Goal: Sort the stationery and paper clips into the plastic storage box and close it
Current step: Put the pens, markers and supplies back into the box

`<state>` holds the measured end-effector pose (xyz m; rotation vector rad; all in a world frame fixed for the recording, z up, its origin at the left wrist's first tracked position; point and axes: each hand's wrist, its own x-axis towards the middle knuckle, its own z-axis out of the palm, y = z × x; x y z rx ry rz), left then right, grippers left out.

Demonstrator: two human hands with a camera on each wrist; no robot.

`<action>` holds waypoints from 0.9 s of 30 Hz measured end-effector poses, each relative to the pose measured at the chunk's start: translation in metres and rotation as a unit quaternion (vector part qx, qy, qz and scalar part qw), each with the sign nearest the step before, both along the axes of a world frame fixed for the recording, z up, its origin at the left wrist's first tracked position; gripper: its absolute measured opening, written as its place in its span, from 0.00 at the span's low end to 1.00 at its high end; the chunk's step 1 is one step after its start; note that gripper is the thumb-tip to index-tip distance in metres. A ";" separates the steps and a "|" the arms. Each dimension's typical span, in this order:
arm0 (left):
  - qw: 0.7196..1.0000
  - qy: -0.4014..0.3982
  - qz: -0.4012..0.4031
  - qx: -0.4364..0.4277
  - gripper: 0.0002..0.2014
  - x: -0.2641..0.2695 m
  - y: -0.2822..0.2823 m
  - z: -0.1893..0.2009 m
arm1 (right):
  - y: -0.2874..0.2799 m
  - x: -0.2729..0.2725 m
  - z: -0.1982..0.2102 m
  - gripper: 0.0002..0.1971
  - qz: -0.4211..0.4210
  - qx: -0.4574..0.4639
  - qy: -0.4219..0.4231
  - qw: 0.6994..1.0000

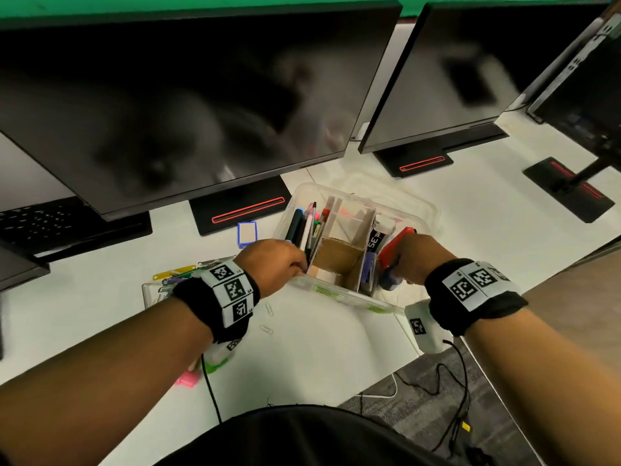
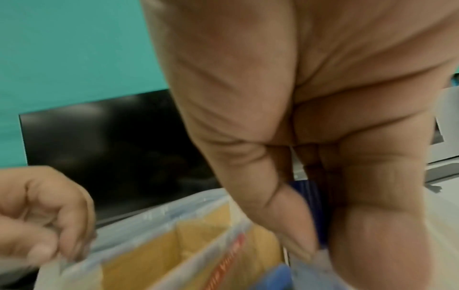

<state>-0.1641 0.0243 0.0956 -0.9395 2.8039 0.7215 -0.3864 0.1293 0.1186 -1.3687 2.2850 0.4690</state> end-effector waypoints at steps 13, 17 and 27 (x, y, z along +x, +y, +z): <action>0.999 0.038 0.005 0.000 0.12 0.004 -0.002 -0.013 | -0.016 0.009 -0.018 0.17 0.039 0.152 0.059 0.986; 0.997 0.074 0.025 -0.009 0.12 0.014 -0.005 -0.020 | -0.020 0.015 -0.009 0.05 0.059 0.116 0.083 0.988; 0.977 0.007 0.211 -0.009 0.09 0.115 -0.053 -0.042 | -0.058 0.133 0.015 0.09 0.112 -0.145 -0.128 0.975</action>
